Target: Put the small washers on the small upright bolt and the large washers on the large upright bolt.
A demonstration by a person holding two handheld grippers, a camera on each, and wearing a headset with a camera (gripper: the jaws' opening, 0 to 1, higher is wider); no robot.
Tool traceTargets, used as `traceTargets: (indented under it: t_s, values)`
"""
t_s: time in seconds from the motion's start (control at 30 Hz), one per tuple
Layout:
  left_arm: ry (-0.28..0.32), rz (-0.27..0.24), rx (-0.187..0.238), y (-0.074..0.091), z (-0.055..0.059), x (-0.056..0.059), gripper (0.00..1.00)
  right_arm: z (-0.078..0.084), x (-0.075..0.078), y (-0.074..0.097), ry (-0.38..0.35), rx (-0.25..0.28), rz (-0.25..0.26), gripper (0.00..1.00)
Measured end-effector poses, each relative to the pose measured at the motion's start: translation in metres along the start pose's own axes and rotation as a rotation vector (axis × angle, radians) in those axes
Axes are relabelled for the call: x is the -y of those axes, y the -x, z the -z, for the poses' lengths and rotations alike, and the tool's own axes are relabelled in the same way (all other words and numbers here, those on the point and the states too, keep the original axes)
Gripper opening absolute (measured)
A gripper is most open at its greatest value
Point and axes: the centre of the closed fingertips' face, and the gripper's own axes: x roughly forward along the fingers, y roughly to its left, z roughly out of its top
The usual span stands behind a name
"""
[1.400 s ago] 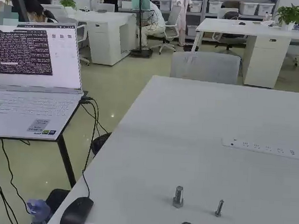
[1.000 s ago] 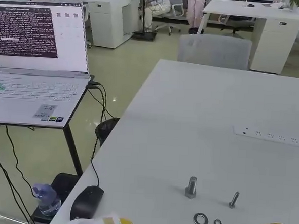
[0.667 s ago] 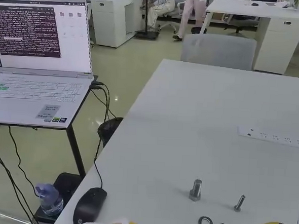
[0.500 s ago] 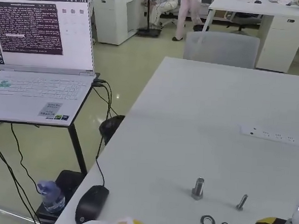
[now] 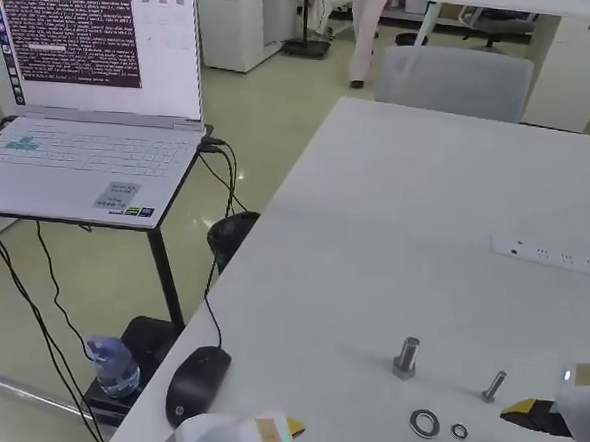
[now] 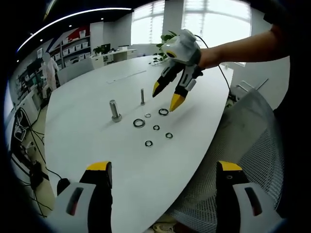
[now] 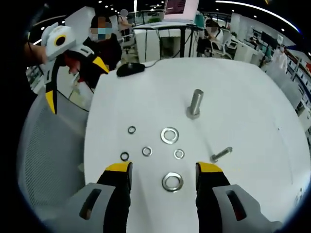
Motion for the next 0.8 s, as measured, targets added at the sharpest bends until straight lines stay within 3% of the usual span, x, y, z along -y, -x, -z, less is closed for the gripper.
traceTargets:
  t_s: [0.33,0.63,0.8]
  values:
    - [-0.005,-0.002,0.013,-0.002,-0.006,-0.005,0.88,-0.001,0.009,-0.01,0.039,-0.047,-0.019,0.48]
    - [-0.054,0.002,0.012,-0.008,-0.009,-0.009,0.88,-0.002,0.018,-0.02,0.076,-0.096,-0.047,0.4]
    - [-0.045,0.007,0.015,-0.011,-0.012,-0.01,0.88,-0.002,0.02,-0.028,0.094,-0.117,-0.065,0.35]
